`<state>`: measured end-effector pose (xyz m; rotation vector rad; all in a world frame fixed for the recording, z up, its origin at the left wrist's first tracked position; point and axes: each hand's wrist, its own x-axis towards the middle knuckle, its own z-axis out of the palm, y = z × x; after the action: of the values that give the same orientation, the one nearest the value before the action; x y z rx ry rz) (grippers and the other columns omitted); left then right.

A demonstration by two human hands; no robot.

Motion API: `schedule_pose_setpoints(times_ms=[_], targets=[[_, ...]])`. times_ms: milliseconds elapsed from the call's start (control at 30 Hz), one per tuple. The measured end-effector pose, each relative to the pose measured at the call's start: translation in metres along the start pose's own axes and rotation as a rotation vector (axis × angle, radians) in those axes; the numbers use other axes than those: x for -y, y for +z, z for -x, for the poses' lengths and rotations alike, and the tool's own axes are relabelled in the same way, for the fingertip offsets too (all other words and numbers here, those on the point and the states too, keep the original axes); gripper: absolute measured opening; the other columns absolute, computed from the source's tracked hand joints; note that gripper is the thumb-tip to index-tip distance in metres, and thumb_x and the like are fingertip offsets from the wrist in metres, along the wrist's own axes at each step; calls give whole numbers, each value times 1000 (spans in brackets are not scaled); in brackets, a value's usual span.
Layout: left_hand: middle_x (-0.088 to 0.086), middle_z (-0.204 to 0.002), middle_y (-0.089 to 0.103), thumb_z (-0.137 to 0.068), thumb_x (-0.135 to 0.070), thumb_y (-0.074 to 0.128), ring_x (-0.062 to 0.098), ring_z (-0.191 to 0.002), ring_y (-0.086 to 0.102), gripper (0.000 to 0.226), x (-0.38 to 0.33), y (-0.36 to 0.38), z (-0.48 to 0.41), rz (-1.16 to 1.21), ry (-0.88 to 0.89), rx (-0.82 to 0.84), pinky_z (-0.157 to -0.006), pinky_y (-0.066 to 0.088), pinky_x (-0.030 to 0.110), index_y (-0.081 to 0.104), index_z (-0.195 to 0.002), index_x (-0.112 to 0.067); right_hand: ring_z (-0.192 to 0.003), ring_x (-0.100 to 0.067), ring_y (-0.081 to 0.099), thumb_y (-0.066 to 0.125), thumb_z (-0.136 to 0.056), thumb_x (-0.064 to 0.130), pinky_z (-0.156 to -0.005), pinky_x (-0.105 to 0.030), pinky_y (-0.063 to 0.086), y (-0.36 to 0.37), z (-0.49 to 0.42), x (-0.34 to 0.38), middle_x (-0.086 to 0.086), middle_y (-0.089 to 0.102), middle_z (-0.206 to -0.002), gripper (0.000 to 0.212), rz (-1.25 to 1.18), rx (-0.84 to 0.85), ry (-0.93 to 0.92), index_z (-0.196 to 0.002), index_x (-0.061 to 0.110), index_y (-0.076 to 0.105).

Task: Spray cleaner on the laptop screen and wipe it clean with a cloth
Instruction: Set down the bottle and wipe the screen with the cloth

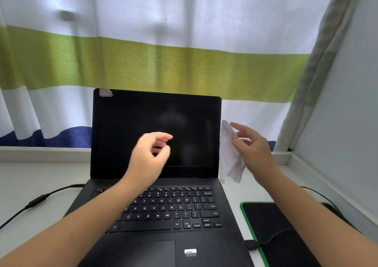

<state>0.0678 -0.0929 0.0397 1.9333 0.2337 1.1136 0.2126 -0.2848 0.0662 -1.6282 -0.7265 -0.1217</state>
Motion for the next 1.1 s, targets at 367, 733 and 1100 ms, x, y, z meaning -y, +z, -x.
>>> schedule_pose_setpoints(times_ms=[367,733,1100], targets=[[-1,-108,71,-94,-24,51,14,-98,66,24,-27,77,16,553,-555,613,-92,53,31,63,-114,-18,-78,-14,64,41,-89,-1,-68,-28,51,-9,30,-17,-5,70,-88,33,-401,295,331,-100,15,67],[5,-81,59,-84,-32,64,17,-75,55,21,-30,101,23,317,-405,433,-63,45,28,51,-82,-15,-89,-22,64,78,-70,26,-75,-30,53,-28,32,-26,-13,66,-96,33,-72,381,254,-98,16,65],[11,-85,65,-82,-16,69,18,-70,65,22,-32,121,26,387,-591,620,-53,51,24,52,-95,-10,-65,-8,59,53,-92,20,-51,-19,46,-72,14,-40,-1,65,-83,13,-50,243,305,-92,19,65]])
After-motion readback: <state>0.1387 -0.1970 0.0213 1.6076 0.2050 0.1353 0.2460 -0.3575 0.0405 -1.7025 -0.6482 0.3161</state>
